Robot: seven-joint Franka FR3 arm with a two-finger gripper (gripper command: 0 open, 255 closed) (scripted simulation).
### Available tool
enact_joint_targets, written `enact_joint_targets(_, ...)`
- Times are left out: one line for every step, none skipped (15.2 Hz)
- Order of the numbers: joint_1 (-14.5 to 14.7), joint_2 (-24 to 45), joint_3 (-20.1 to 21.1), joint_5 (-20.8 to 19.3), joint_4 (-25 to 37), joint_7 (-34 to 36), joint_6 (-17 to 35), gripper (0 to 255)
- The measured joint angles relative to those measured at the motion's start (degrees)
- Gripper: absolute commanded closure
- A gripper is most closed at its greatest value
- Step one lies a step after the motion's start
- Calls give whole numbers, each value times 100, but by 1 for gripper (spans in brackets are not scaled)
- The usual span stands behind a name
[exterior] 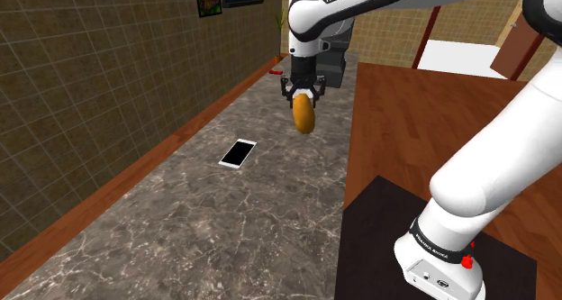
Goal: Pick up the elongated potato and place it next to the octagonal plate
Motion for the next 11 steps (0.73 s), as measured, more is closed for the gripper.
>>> enact_joint_targets(-75, 18, -93, -34, 43, -152, -27, 255)
enact_joint_targets(-122, 94, -145, -71, 143, -234, -52, 255)
enact_joint_targets(-177, 133, -208, -100, 173, -340, -45, 255)
enact_joint_targets(-236, 252, -271, -148, 316, -444, -72, 255)
enact_joint_targets(-310, 291, -357, -180, 365, -588, -82, 255)
enact_joint_targets(-375, 323, -432, -204, 391, -721, -76, 255)
enact_joint_targets(-420, 432, -479, -237, 497, -801, -72, 255)
enact_joint_targets(-488, 531, -552, -274, 617, -926, -95, 255)
enact_joint_targets(-559, 628, -628, -309, 690, -1060, -70, 255)
enact_joint_targets(-612, 712, -683, -334, 776, -1158, -73, 255)
enact_joint_targets(-669, 803, -741, -361, 885, -1265, -88, 255)
